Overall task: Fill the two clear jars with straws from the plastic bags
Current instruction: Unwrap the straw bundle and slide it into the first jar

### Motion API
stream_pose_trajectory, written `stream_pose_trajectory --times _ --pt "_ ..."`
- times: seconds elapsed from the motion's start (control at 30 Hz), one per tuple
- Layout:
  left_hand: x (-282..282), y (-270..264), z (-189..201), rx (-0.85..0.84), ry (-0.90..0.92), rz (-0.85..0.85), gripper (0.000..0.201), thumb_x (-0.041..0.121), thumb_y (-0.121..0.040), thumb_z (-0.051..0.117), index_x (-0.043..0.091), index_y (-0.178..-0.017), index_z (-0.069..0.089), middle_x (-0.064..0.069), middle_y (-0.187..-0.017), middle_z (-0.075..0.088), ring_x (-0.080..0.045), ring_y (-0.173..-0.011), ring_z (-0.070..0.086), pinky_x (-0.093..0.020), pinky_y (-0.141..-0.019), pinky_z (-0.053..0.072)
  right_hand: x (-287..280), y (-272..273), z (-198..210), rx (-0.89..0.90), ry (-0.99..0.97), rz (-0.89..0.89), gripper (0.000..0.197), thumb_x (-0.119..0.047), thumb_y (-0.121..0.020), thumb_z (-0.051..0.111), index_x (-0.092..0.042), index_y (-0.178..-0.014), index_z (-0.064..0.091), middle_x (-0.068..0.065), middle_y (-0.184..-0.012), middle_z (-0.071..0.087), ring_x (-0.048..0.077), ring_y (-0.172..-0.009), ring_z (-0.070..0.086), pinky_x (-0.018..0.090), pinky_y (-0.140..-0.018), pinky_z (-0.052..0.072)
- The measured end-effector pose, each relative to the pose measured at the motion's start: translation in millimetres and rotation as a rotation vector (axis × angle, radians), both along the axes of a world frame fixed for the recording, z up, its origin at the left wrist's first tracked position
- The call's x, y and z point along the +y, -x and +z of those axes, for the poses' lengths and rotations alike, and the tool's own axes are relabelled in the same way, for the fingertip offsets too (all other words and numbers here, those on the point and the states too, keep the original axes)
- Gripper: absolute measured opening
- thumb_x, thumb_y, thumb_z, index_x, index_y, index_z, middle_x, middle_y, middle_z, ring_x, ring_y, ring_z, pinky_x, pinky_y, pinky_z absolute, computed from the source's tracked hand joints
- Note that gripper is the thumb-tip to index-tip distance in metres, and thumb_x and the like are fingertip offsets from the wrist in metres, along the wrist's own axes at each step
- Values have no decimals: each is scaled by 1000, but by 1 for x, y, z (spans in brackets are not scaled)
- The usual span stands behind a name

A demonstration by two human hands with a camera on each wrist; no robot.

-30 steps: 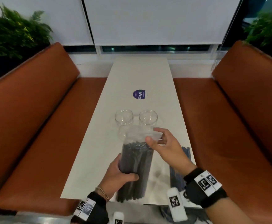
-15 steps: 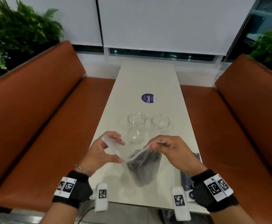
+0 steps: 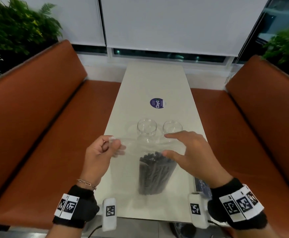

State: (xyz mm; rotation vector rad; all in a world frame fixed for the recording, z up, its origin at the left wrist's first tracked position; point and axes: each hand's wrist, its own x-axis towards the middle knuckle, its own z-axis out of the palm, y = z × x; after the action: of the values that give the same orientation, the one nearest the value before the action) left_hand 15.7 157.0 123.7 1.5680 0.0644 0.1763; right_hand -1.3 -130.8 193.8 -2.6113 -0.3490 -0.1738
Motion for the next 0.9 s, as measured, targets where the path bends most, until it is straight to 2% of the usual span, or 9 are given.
stream_pose_trajectory --times 0.1,0.2,0.3,0.37,0.43,0.57,0.73,0.83,0.9 --pt "-7 -3 9 -33 -33 -63 15 23 -91 71 9 -95 68 -10 -88 84 -25 -74 80 -36 -71 57 39 -8 11 -62 -35 154 58 -61 -84 78 -34 -135 70 -11 -131 74 14 -121 65 38 -112 42" --pt "-9 -4 13 -79 -74 -110 10 22 -86 77 13 -89 74 -7 -88 83 -19 -80 77 -33 -76 60 77 -18 12 -97 -54 257 50 -57 -91 73 -32 -134 71 -10 -122 77 16 -114 66 38 -108 42" --pt "-10 -5 17 -110 -111 -101 6 24 -81 81 21 -86 81 -2 -87 83 -14 -80 75 -27 -78 61 94 -25 9 -208 -79 255 26 -45 -96 69 -30 -113 80 -10 -99 78 19 -95 65 41 -99 46" --pt "-9 -4 21 -127 -159 -95 8 25 -83 81 19 -88 84 0 -87 84 -14 -80 77 -23 -77 61 95 -30 7 -246 -88 219 19 -43 -96 68 -31 -102 82 -10 -93 77 20 -90 63 44 -95 47" --pt "-8 -2 24 -140 -205 -104 11 25 -85 80 18 -91 85 1 -87 84 -16 -81 78 -22 -77 60 93 -33 7 -232 -95 218 17 -45 -96 69 -33 -98 81 -12 -93 76 19 -90 61 43 -96 46" --pt "-6 -1 24 -148 -213 -80 11 24 -84 81 17 -91 86 5 -87 84 -5 -79 76 -13 -74 56 87 -35 9 -246 6 259 13 -38 -98 69 -27 -97 75 -12 -95 73 19 -96 58 37 -101 41" --pt "2 -6 16 -110 -173 -73 13 25 -88 76 14 -92 83 0 -94 84 -21 -95 79 -30 -87 60 45 -39 -5 -301 187 187 6 -23 -88 77 -23 -91 72 -6 -90 72 23 -93 61 45 -107 42" --pt "4 -6 13 -108 -152 -98 12 15 -93 72 6 -93 80 -1 -97 84 -15 -95 80 -19 -85 60 1 -35 -15 -289 218 110 9 -25 -90 80 -25 -91 72 -9 -95 73 19 -94 61 33 -102 36" --pt "2 -5 10 -105 -139 -111 12 7 -96 69 -3 -94 76 -1 -98 84 -12 -92 80 -13 -80 59 -25 -29 -17 -230 246 33 6 -30 -93 78 -28 -93 72 -13 -99 73 17 -97 62 30 -100 33"
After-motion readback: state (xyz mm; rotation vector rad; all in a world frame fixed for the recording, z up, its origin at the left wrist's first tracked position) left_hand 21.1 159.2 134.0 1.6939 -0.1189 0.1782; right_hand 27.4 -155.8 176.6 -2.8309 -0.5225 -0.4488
